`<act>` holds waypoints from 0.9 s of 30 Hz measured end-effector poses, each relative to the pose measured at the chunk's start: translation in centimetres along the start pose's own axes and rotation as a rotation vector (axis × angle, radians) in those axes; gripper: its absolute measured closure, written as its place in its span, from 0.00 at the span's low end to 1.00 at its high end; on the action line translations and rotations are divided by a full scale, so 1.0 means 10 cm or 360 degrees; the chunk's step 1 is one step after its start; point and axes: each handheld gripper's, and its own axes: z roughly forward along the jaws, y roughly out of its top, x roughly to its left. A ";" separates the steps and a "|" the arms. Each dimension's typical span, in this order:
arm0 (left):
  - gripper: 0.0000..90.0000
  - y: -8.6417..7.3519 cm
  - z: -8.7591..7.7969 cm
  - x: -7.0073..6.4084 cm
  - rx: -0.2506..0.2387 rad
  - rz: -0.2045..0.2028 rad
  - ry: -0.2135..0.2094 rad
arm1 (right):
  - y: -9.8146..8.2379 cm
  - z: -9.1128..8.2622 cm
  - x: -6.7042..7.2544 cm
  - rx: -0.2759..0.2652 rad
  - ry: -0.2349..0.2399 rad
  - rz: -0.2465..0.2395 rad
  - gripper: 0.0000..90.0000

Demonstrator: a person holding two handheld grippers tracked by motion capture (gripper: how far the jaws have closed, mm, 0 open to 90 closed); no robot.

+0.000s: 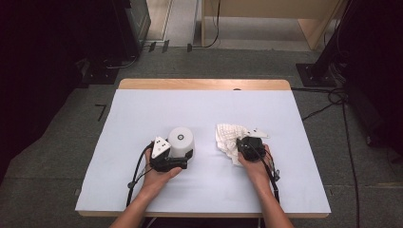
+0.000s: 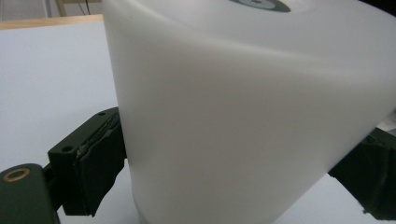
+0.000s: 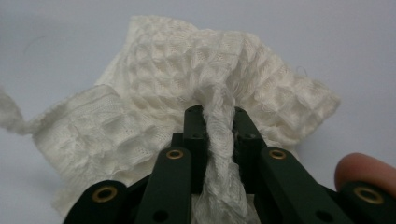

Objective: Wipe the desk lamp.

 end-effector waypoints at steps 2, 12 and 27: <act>0.07 0.00 0.00 -0.01 -0.0006 0.0019 0.0010 | 0.00 -0.01 0.00 -0.0016 0.0031 -0.0003 0.91; 0.09 0.01 0.00 -0.19 -0.0004 0.0218 -0.0078 | 0.36 -0.70 0.54 -0.0419 0.0383 -0.0167 0.91; 0.10 0.01 -0.02 -0.40 0.0000 0.0385 -0.0126 | 0.37 -0.86 0.96 -0.0387 0.0563 -0.0344 0.90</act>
